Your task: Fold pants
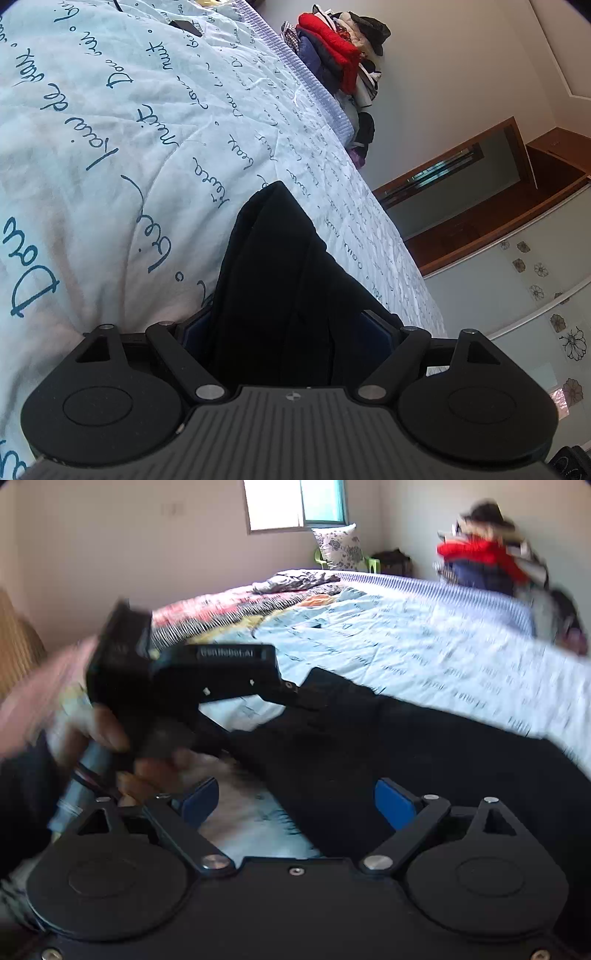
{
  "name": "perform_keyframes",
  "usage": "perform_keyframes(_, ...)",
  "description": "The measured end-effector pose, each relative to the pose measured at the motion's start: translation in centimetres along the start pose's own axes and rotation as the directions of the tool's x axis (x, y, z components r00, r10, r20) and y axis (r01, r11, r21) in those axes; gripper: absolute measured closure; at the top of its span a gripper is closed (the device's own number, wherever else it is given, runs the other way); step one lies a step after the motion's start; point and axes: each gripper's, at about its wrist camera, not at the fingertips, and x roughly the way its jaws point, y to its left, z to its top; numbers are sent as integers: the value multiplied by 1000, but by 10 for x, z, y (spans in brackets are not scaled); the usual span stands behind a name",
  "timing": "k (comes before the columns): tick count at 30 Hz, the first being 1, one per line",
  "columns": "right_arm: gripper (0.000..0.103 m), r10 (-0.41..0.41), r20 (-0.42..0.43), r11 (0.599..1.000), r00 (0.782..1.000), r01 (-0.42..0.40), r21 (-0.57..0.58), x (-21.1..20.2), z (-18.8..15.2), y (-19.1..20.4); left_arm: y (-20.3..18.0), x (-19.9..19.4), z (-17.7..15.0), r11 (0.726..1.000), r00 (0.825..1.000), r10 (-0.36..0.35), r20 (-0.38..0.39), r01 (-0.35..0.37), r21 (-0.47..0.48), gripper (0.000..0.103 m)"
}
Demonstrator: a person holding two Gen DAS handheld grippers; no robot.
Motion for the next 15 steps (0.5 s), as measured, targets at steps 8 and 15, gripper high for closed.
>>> perform_keyframes(8, 9, -44, -56, 987, 997, 52, 155, -1, -21, -16, 2, -4, -6, 1000, 1000, -1, 15, 1, 30, 17)
perform_keyframes(15, 8, -58, -52, 992, 997, 63, 110, 0, -20, -13, 3, -5, -7, 1000, 1000, -4, 17, 4, 26, 17)
